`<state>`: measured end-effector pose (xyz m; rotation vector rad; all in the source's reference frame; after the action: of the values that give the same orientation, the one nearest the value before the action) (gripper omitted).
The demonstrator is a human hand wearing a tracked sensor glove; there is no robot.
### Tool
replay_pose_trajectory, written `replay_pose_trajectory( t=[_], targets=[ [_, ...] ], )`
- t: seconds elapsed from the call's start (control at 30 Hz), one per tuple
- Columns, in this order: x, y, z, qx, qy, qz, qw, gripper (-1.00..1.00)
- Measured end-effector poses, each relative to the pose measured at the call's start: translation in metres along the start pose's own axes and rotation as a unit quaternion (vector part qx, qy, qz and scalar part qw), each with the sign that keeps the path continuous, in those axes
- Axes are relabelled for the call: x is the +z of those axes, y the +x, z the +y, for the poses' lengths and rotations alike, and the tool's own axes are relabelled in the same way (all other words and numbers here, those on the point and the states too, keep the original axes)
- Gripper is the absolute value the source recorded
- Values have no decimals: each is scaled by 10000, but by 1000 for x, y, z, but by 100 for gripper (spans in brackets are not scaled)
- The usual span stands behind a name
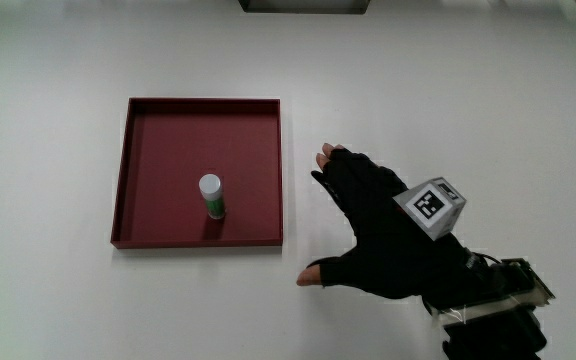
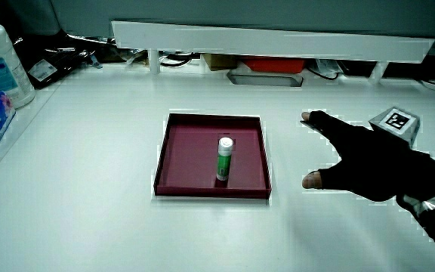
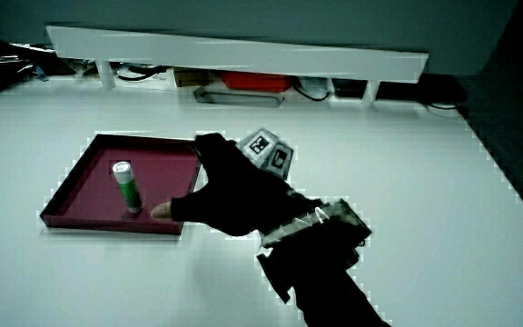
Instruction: Pick glue stick
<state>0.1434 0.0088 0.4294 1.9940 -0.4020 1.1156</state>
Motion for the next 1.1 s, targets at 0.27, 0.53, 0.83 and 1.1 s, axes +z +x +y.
replay_pose_trajectory(
  t=[0.27,0.53,0.83,1.1],
  targets=[
    [-12,1,34,-85,-153,99,9998,0],
    [-24,9,66,198,-155,147,9996,0],
    [-46,19,97,216,-243,464,9984,0],
    [-60,19,116,272,87,381,9989,0]
  ],
)
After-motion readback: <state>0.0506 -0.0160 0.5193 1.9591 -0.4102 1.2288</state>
